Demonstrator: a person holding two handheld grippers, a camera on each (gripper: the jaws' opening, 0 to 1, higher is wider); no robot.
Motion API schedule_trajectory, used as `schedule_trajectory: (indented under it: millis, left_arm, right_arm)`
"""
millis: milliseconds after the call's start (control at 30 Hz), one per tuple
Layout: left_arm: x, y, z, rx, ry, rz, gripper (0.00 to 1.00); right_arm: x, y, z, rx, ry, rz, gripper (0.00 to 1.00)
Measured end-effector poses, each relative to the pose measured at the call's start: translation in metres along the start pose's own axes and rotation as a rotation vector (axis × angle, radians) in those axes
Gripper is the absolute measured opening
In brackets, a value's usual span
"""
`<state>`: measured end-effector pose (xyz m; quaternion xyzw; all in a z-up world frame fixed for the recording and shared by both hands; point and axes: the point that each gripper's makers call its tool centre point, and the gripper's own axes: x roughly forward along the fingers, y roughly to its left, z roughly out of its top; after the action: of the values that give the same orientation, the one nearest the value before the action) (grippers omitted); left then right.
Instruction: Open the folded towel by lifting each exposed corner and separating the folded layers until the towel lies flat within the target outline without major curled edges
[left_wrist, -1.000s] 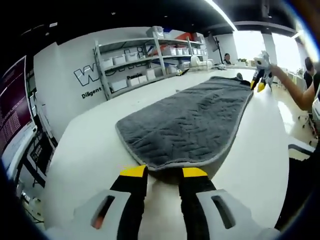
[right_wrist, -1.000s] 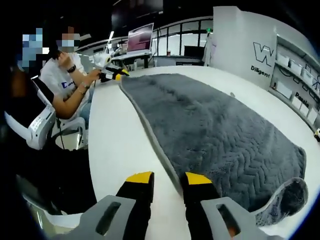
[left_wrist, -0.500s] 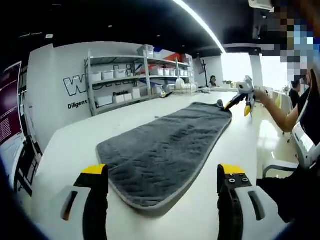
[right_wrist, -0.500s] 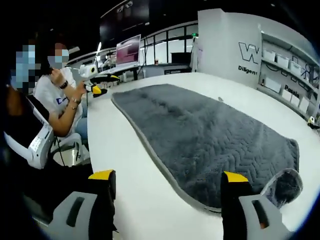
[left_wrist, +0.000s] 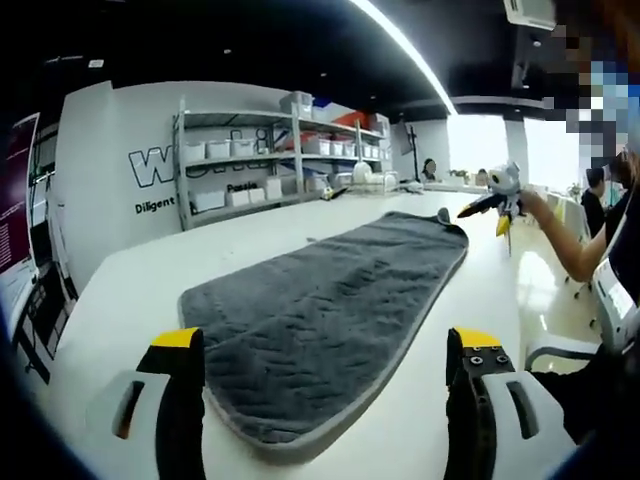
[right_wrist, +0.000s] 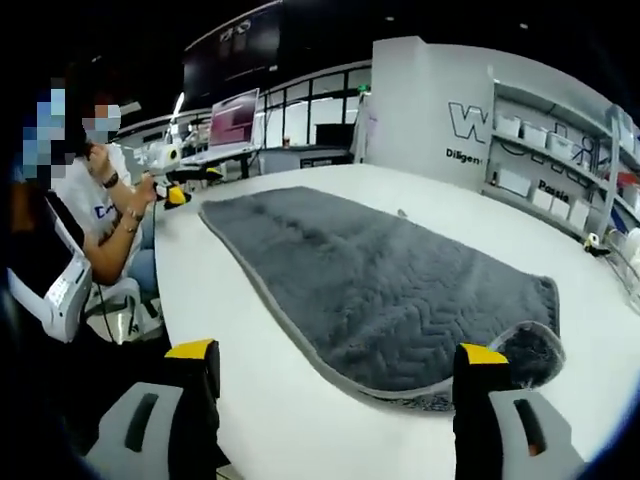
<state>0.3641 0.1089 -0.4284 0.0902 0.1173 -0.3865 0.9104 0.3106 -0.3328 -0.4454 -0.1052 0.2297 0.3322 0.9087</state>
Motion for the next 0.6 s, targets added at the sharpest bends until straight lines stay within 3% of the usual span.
schedule_trajectory:
  millis: [67,200,333,400,467,600]
  left_arm:
    - [0.002,-0.001,-0.003,0.006,0.009,-0.003,0.99]
    - [0.006,-0.001,-0.006,0.005,0.021,-0.005,0.99]
    - [0.009,-0.003,-0.008,0.004,0.024,-0.012,0.99]
    - [0.010,-0.004,-0.008,0.003,0.028,-0.014,0.99]
    - [0.011,-0.005,-0.010,0.005,0.034,-0.020,0.99]
    - [0.011,-0.007,-0.012,0.008,0.044,-0.027,0.99]
  right_arm:
    - [-0.007,-0.014,0.004,0.053,-0.025,-0.055,0.95]
    - [-0.014,-0.047,0.008,0.175,-0.044,-0.195,0.76]
    - [-0.009,-0.083,0.014,0.097,-0.025,-0.318,0.69]
    - [-0.002,-0.093,0.014,0.076,0.015,-0.296,0.68]
    - [0.001,-0.108,0.018,0.071,0.039,-0.280,0.61]
    - [0.010,-0.130,0.014,-0.055,0.183,-0.191,0.55]
